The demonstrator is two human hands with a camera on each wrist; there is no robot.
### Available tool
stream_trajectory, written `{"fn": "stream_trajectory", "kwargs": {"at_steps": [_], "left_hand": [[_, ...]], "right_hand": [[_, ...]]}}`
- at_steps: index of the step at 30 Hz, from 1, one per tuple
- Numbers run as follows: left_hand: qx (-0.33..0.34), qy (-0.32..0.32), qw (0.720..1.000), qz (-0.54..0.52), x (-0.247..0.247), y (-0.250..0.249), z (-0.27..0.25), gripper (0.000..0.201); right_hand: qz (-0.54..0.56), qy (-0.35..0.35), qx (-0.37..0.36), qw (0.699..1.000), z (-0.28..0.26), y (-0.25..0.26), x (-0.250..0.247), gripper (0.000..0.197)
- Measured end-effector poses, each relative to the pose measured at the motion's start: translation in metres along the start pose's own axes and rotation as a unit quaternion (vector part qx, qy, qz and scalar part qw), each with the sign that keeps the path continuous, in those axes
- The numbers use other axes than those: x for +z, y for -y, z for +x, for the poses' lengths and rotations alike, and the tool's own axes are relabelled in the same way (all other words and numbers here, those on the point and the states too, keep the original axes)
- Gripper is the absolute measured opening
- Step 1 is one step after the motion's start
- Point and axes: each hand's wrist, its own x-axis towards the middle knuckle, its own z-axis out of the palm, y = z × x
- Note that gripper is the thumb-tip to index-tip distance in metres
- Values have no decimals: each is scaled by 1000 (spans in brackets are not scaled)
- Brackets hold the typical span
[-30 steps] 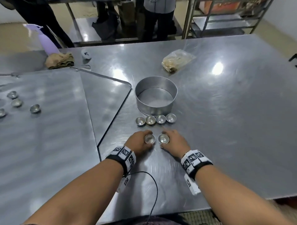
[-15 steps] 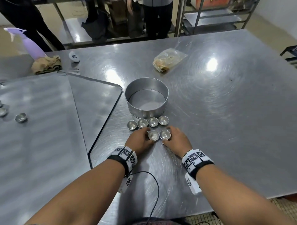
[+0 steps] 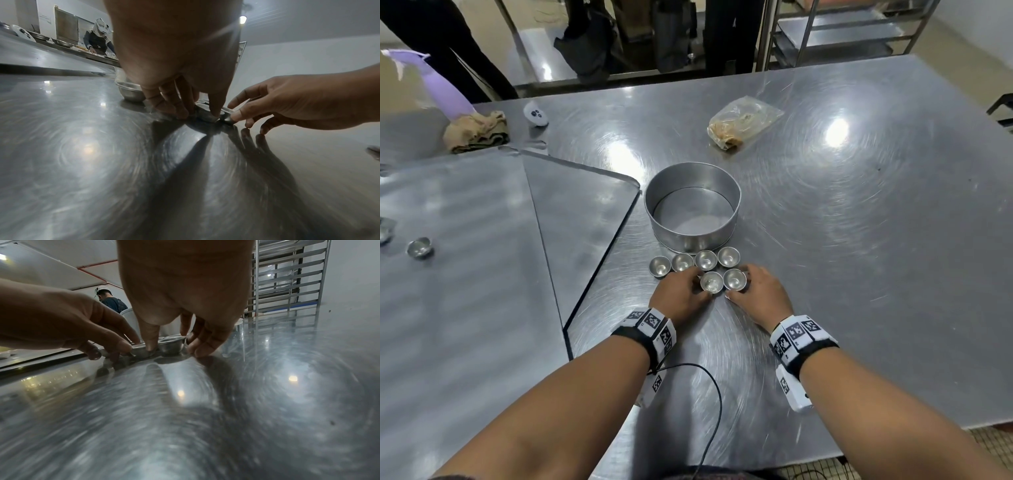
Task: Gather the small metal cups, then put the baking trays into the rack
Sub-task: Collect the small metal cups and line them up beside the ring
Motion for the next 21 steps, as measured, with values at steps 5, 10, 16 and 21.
{"fn": "stream_trajectory", "kwargs": {"at_steps": [5,10,16,21], "left_hand": [[-9,-2,1000,-8,-2,-6,-2,58],[-4,-5,1000,1,-2,-7,-3,51],[1,7,1000,16,0,0,2,47],[-12,6,1000,18,2,6,4,40]], "right_hand": [[-5,-7,-1,1000,1,-2,0,38],[-6,-5,-8,1000,2,-1,1,38],[-11,-2,-11,1000,3,-2,0,39],[-6,-6,-6,1000,3,-2,-2,45]]}}
